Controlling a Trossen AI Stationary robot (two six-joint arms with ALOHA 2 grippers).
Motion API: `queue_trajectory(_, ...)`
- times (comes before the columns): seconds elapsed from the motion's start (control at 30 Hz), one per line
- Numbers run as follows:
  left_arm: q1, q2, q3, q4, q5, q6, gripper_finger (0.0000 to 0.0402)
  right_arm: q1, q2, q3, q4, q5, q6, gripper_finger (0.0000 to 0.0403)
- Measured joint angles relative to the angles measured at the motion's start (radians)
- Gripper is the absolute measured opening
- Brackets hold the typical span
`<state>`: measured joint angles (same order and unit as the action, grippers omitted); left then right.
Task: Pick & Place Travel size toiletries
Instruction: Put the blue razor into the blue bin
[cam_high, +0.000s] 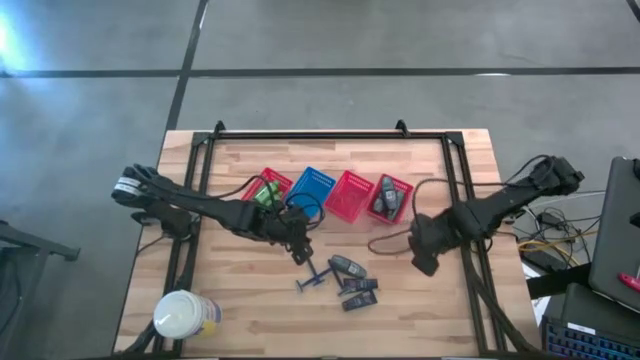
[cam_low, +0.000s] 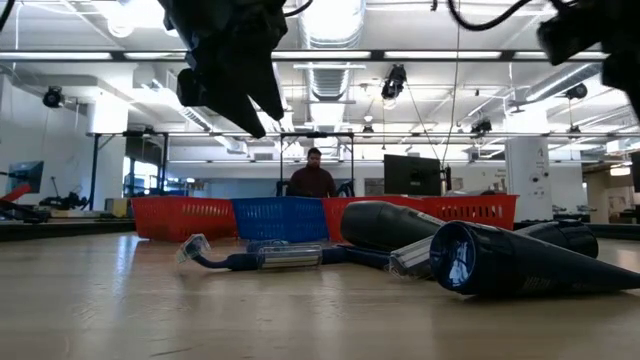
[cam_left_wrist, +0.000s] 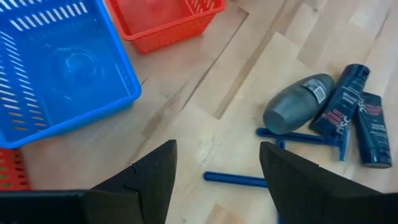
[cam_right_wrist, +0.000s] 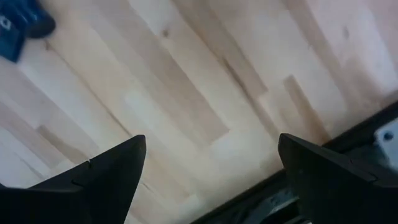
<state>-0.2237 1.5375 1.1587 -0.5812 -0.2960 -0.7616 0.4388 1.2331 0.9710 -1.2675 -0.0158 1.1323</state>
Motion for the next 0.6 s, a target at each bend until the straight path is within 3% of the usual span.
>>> queue_trajectory(0.17,-0.024,0.001,0.0,0.006,0.075,0.001,0.0234,0.097,0.0,-0.019,0.006,0.003,0.119,0.0363)
queue_trajectory(0.33,-0.078,0.026,0.0,0.006,0.076,-0.004,0.0234,0.136,0.0,-0.032,0.025,0.007,0.174,0.0363)
queue_trajectory(0.47,-0.109,0.092,0.0,-0.017,0.076,-0.098,0.0234,0.139,0.0,-0.037,0.035,0.015,0.181,0.0363)
queue_trajectory(0.53,-0.132,0.128,0.008,-0.018,0.089,-0.053,0.0234,0.138,0.0,-0.039,0.05,0.016,0.177,0.0363)
queue_trajectory(0.6,-0.165,0.163,0.034,-0.014,0.091,0.1,0.0234,0.138,0.0,-0.039,0.06,0.017,0.169,0.0363)
